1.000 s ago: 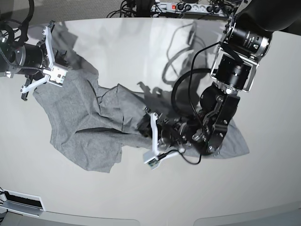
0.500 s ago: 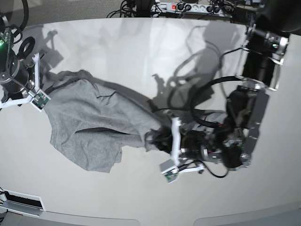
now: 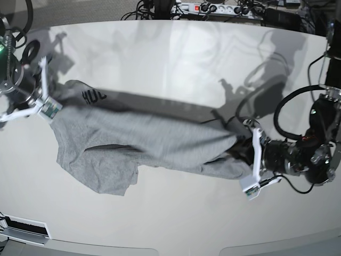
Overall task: Layout the t-shirt on the table in an organized manner, then fold the t-shirt properly
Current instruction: 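Pull the grasped fabric with the left gripper away from the right gripper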
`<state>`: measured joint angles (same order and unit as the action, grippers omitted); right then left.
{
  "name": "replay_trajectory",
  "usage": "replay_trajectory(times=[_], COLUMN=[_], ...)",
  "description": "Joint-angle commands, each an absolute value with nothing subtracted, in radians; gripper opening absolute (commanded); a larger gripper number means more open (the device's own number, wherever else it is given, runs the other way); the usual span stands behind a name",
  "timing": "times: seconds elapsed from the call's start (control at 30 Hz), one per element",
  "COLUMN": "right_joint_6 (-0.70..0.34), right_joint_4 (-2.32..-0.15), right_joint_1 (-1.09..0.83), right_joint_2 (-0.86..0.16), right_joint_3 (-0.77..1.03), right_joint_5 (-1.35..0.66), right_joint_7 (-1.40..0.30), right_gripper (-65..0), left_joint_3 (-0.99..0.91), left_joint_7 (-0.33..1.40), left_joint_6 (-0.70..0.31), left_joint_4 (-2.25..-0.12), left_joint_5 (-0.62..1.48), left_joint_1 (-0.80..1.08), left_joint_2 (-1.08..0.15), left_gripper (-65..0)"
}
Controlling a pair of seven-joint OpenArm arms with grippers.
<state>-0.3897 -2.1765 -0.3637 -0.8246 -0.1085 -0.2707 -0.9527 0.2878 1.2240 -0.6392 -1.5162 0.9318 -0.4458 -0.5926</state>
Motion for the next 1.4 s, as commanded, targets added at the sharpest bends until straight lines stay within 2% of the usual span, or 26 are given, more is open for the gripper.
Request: replay_trajectory(times=[0.0,0.07,0.2,0.27,0.33,0.4,0.6,0.73,0.83,1.07,1.2,1.37], right_joint_6=[-0.4,-0.4,-0.258,-0.184,-0.093,-0.036,0.038,0.064,0.034,-0.193,-0.255,-0.273], right_joint_4=[-2.188,-2.188,-2.188,-2.188,-2.188,-2.188,-2.188,-2.188,-2.188,-2.186,-2.186,-2.186], right_joint_1=[-0.354,-0.348,-0.248,-0.154,-0.074,-0.014,0.123,0.176,0.18,0.059,-0.017,-0.092], right_joint_2=[-0.842,-0.843,-0.844,-0.855,-0.881,-0.915,-1.019,-1.079,-1.089,-1.074,-1.06,-1.011], right_joint_3=[-0.098,-0.098,-0.098,-0.098,-0.098,-0.098,-0.097,-0.097,-0.097,-0.097,-0.097,-0.098], right_joint_5=[-0.267,-0.223,-0.047,0.011,0.055,0.092,0.143,0.124,0.039,-0.207,-0.251,-0.271], right_joint_7=[-0.941,-0.908,-0.838,-0.846,-0.86,-0.868,-0.876,-0.883,-0.883,-0.886,-0.883,-0.888], right_gripper=[-65.0,-65.0,-65.0,-65.0,-65.0,-65.0,-65.0,-65.0,-65.0,-65.0,-65.0,-65.0], left_joint_3=[0.28,0.28,0.28,0.28,0.28,0.28,0.28,0.28,0.28,0.28,0.28,0.28], left_joint_7=[1.212,1.183,0.966,0.911,0.918,0.92,0.928,0.974,1.043,1.231,1.27,1.292], left_joint_6=[-0.655,-0.679,-0.681,-0.646,-0.571,-0.545,-0.505,-0.501,-0.517,-0.627,-0.664,-0.669], left_joint_4=[-1.531,-1.531,-1.531,-1.531,-1.531,-1.531,-1.523,-1.475,-1.41,-1.202,-1.135,-1.13], left_joint_5=[0.954,0.941,0.717,0.635,0.633,0.633,0.656,0.728,0.809,1.136,1.248,1.261], left_joint_1=[-0.463,-0.463,-0.525,-0.621,-0.751,-0.888,-1.281,-1.309,-1.309,-1.295,-1.151,-0.976], left_joint_2=[-0.619,-0.638,-0.669,-0.688,-0.709,-0.73,-0.758,-0.759,-0.759,-0.755,-0.719,-0.619], left_gripper=[-65.0,-65.0,-65.0,-65.0,-65.0,-65.0,-65.0,-65.0,-65.0,-65.0,-65.0,-65.0])
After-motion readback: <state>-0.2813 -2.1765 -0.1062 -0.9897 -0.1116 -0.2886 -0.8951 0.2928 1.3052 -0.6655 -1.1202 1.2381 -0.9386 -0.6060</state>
